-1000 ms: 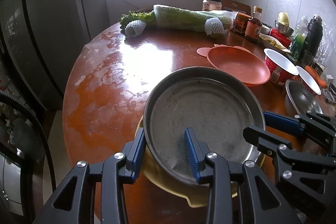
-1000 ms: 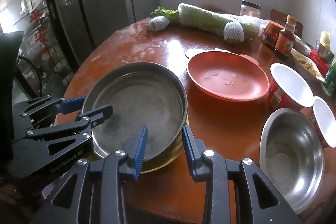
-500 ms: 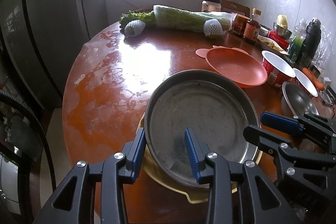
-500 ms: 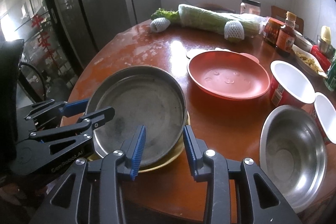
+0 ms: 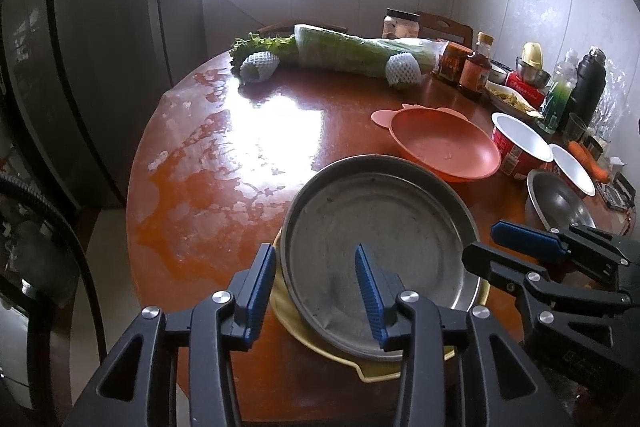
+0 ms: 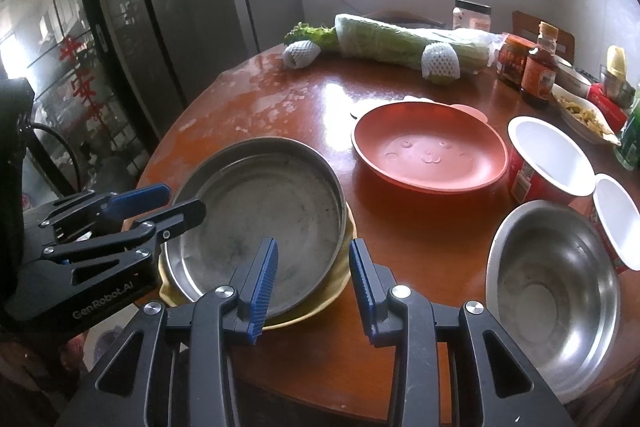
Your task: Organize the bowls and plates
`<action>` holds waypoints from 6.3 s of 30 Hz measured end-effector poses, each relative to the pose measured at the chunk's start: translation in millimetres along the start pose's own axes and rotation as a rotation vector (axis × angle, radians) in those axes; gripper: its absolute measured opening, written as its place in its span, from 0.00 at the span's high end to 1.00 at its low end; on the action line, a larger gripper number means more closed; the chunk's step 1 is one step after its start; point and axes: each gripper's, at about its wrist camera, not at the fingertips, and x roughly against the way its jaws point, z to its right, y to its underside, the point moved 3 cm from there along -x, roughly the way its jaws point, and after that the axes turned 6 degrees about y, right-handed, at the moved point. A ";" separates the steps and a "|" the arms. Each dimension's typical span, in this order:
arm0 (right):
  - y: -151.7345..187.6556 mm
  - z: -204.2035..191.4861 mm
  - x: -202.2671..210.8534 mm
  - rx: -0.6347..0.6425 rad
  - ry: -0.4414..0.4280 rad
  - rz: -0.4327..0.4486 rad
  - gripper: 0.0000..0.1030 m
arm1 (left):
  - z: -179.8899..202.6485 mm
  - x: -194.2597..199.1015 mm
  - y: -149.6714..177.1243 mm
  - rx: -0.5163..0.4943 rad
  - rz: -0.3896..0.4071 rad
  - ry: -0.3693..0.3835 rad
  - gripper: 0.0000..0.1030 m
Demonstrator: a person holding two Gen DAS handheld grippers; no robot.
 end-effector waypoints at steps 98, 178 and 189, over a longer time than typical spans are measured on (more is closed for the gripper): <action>-78.1 126.1 -69.2 -0.276 0.087 -0.176 0.38 | 51.6 -142.3 -117.5 -0.025 -0.273 0.079 0.51; -96.5 47.4 -14.0 -0.068 0.028 0.005 0.67 | -0.2 -36.6 -114.6 0.005 -0.068 0.041 0.56; -84.3 34.9 11.9 -0.053 0.033 0.064 0.67 | 5.9 -2.1 -100.9 -0.014 -0.006 0.029 0.56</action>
